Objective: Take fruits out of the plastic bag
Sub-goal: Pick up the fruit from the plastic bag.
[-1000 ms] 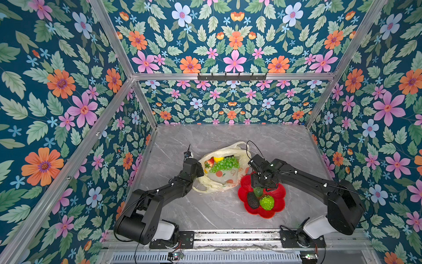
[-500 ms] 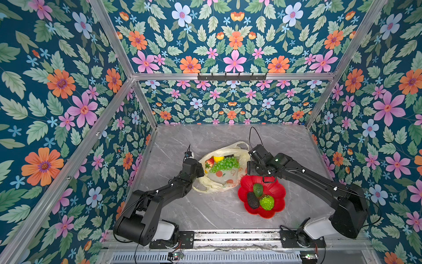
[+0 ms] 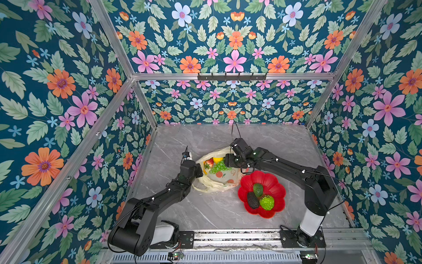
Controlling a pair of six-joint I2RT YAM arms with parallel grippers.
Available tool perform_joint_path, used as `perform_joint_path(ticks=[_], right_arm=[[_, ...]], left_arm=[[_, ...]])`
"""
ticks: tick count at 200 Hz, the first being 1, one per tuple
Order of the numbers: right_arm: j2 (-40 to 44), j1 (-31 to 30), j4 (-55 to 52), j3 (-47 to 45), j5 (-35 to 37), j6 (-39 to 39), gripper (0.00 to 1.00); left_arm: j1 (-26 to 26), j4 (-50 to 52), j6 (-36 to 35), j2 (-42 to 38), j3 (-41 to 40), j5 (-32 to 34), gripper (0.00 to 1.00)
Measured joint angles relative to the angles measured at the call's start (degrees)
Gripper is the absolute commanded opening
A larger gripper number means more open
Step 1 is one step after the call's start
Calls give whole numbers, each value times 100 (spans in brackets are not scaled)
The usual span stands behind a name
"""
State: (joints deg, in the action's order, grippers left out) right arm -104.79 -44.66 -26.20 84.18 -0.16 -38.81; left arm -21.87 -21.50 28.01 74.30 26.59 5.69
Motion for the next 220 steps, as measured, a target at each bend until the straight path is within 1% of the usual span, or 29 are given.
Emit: perform_joint_path(ticks=[22, 87, 118, 176, 201, 220], right_arm=[[-369, -98, 76, 332, -131, 42, 69], [-1370, -140, -11, 1298, -114, 306, 67], [-1753, -140, -164, 1784, 105, 455, 67], [-2330, -138, -706, 2581, 802, 754, 73], [-2562, -138, -876, 2918, 1001, 870, 79], [-2747, -133, -1023, 3189, 1145, 944, 80]], left_arm=[[0, -109, -39, -2, -4, -168, 0], [-17, -424, -144, -212, -118, -734, 0], [-17, -463, -151, -210, -118, -859, 0], [-17, -474, -164, -221, -118, -920, 0], [-17, -485, -166, -221, -118, -942, 0], [-17, -490, -166, -216, -118, -942, 0]])
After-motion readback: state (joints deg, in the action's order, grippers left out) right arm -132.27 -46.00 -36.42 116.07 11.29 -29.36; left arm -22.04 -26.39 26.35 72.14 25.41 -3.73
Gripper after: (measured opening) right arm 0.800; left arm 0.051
